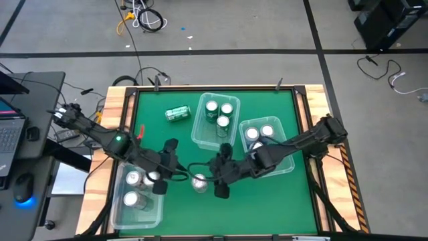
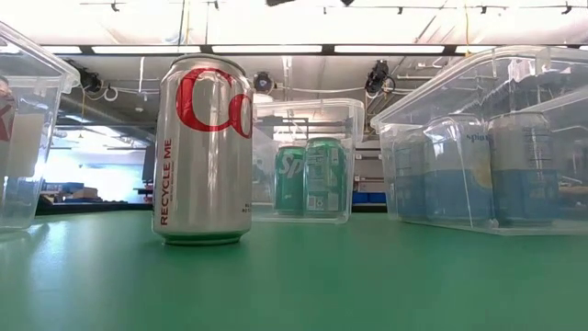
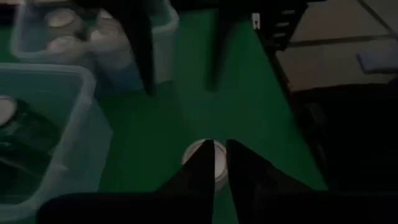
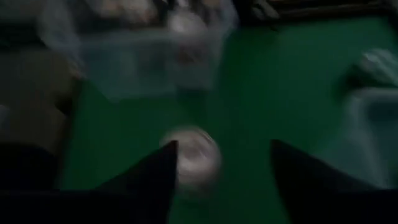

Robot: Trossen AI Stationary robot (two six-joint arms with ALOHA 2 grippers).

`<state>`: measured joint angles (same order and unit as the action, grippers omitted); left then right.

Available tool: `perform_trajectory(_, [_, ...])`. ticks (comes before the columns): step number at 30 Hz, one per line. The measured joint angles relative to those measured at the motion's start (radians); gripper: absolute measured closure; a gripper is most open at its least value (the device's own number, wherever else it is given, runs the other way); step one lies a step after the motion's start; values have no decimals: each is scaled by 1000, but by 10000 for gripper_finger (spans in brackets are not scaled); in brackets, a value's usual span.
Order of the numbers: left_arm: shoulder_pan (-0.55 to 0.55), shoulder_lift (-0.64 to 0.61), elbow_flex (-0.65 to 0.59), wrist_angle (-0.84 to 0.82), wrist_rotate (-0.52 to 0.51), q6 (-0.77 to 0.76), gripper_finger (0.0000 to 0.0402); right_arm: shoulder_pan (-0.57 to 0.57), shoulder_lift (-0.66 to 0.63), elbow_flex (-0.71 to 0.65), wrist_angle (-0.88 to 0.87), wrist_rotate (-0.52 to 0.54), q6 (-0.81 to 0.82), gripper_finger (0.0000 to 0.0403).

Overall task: Sort soda cans
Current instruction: Put the silver soda can into the bottom left transparent bin

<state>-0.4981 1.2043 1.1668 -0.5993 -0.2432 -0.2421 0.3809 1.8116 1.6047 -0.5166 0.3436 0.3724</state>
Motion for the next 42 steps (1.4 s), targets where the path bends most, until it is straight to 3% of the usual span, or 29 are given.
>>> perform_trajectory(5, [-1,73,51,-19,84,-6,396,49,-21,-1,-204,134,17,356])
perform_trajectory(7, [-10,106,93,-35,85,2,396,80,-21,-21,-229,181,30,386])
perform_trajectory(15, [-19,240,255,-142,89,36,400,181,-20,-206,-127,403,217,398])
perform_trajectory(18, [-20,270,304,-155,115,47,400,173,-20,-284,37,366,301,398])
perform_trajectory(22, [-1,307,390,-265,162,-40,401,131,-15,-357,252,220,258,402])
perform_trajectory(27, [26,323,411,-399,183,-141,386,157,-37,-365,232,319,222,402])
perform_trajectory(35, [86,387,410,-447,239,-132,275,275,-125,-365,144,502,244,403])
perform_trajectory(42, [146,492,410,-438,314,-132,137,305,-144,-364,126,527,257,403])
